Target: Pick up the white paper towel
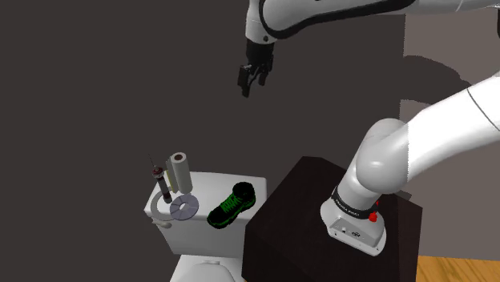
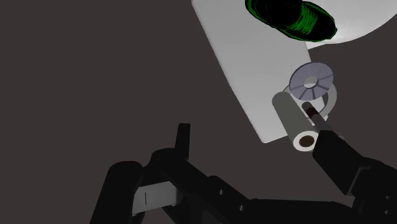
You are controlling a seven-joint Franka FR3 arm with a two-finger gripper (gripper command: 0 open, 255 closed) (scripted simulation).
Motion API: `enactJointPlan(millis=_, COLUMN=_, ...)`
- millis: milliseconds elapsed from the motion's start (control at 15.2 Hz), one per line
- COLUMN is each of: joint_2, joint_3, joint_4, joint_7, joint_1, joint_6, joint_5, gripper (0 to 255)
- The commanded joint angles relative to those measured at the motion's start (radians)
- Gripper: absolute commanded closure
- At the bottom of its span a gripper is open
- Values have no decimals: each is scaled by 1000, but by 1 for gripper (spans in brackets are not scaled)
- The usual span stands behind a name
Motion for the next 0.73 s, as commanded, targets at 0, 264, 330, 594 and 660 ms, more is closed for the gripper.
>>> enactJointPlan(millis=0, joint_2=59, joint_3=20, joint_4=-1, joint_7=26, joint_1=12, joint_6=52, joint_5=13, gripper=0)
enactJointPlan(millis=264, joint_2=182, joint_3=51, joint_4=16, joint_7=64, joint_1=30, joint_6=143, joint_5=29, gripper=0)
enactJointPlan(millis=330, joint_2=214, joint_3=58, joint_4=23, joint_7=73, joint_1=34, joint_6=165, joint_5=32, gripper=0)
enactJointPlan(millis=594, joint_2=348, joint_3=87, joint_4=64, joint_7=111, joint_1=50, joint_6=244, joint_5=39, gripper=0)
enactJointPlan(millis=660, joint_2=382, joint_3=94, joint_4=77, joint_7=121, joint_1=54, joint_6=262, joint_5=39, gripper=0)
